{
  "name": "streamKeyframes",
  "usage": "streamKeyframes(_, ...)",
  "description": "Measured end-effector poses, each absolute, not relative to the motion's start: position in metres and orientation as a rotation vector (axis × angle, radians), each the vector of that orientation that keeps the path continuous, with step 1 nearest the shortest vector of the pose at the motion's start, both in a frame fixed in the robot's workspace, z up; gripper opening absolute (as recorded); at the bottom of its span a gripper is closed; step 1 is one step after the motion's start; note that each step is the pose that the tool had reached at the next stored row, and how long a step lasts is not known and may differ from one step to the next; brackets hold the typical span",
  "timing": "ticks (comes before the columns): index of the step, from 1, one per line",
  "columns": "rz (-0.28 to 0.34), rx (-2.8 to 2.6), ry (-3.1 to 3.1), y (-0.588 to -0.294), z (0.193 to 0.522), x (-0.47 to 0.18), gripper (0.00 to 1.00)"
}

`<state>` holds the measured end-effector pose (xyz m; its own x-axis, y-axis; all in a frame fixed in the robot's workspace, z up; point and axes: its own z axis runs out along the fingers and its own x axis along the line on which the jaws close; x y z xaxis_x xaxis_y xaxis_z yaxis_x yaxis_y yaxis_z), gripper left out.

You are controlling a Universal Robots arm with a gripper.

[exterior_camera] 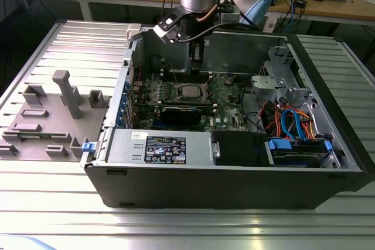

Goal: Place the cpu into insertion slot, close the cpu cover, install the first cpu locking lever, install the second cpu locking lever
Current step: 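Close the cpu cover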

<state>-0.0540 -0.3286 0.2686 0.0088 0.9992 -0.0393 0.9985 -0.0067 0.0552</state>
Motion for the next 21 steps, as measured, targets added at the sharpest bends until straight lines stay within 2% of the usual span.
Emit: streamKeyframes(21, 0.017, 2.182, 2.166, -0.3286, 0.2686, -0.0471, 0.11)
